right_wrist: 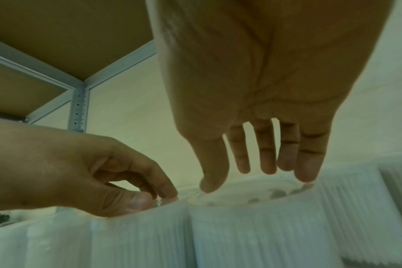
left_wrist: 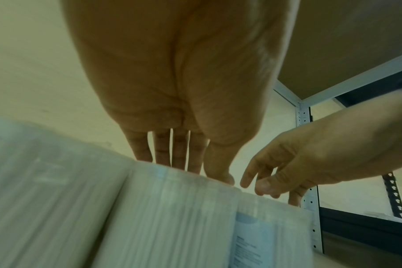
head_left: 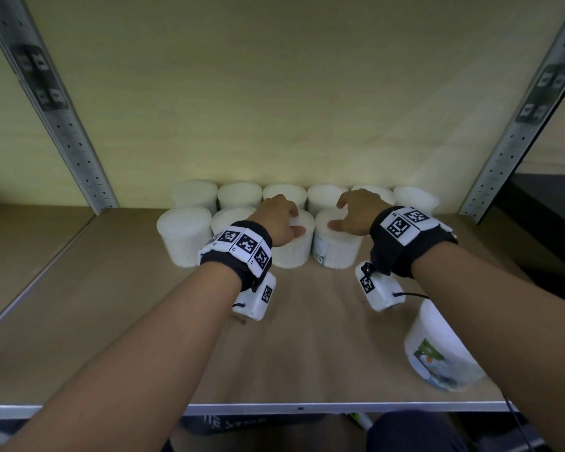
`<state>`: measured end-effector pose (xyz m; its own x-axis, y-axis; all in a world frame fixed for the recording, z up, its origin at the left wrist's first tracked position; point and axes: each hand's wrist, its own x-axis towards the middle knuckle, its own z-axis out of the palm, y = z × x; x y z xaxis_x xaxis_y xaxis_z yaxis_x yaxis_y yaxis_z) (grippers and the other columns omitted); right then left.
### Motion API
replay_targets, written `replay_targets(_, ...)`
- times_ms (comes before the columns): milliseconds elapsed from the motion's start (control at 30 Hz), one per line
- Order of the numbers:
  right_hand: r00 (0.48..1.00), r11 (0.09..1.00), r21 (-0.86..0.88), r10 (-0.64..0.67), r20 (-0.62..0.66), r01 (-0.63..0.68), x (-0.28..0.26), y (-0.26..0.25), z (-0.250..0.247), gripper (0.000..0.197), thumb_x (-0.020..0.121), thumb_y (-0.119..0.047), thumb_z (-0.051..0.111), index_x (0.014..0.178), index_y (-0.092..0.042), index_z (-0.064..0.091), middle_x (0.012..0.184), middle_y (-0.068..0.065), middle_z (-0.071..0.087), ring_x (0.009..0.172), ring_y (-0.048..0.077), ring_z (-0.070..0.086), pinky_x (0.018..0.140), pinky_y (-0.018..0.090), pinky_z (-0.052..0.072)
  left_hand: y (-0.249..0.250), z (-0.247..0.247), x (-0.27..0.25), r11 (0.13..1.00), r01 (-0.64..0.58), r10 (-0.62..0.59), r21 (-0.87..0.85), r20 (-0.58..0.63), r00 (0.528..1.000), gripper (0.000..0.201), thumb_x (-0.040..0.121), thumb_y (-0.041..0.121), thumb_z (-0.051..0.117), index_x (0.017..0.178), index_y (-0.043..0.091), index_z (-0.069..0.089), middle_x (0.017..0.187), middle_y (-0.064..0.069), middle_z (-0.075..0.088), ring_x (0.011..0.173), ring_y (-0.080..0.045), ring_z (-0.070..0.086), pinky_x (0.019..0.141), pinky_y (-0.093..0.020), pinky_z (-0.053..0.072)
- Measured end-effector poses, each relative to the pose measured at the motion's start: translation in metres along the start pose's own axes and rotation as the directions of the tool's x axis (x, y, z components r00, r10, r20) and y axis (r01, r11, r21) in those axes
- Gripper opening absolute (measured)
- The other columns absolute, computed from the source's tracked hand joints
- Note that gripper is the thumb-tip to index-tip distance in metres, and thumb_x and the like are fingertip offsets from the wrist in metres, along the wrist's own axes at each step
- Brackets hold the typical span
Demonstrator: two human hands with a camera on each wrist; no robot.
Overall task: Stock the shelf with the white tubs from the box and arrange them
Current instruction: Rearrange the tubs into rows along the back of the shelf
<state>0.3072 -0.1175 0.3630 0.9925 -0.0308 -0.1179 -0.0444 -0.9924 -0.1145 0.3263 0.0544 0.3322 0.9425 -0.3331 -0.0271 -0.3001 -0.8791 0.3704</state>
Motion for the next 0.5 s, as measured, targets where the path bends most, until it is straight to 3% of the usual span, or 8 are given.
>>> replay_targets(267, 0.999, 1.0, 0.01, -0.015, 0.052, 0.015, -0.0004, 0.0002, 0.0009, 0.053, 0.089, -0.038, 0.062, 0.134, -0.012, 0.051, 0.138, 0.01, 0.048, 0.125, 0.027, 0.048, 0.102, 0.032, 0.039, -0.0025, 0.0008, 0.0019, 1.0, 0.002, -0.002, -0.021, -0.004, 1.0, 0.049, 0.088, 0.037, 0.061, 0.13, 0.013, 0.051, 0.135, -0.008, 0.045, 0.125, -0.025, 0.044, 0.105, -0.034, 0.037)
replay_targets(400, 0.994, 0.997, 0.041, -0.062, 0.085, 0.058, 0.0008, 0.0037, -0.0007, 0.047, 0.086, -0.021, 0.067, 0.131, -0.019, 0.054, 0.134, 0.006, 0.053, 0.121, 0.023, 0.053, 0.096, 0.028, 0.042, -0.002, 0.0008, 0.0021, 1.0, 0.0, 0.0, -0.014, -0.008, 1.0, 0.049, 0.088, 0.037, 0.061, 0.13, 0.013, 0.051, 0.135, -0.008, 0.045, 0.125, -0.025, 0.044, 0.105, -0.035, 0.037)
replay_targets(500, 0.99, 0.994, 0.055, -0.097, 0.102, 0.092, 0.0009, 0.0063, -0.0017, 0.049, 0.085, -0.003, 0.06, 0.129, -0.024, 0.057, 0.133, 0.006, 0.051, 0.109, 0.019, 0.053, 0.082, 0.022, 0.041, -0.002, 0.0017, 0.0017, 1.0, -0.001, 0.001, -0.029, -0.011, 1.0, 0.049, 0.088, 0.036, 0.061, 0.13, 0.012, 0.051, 0.135, -0.008, 0.045, 0.125, -0.025, 0.044, 0.105, -0.034, 0.037)
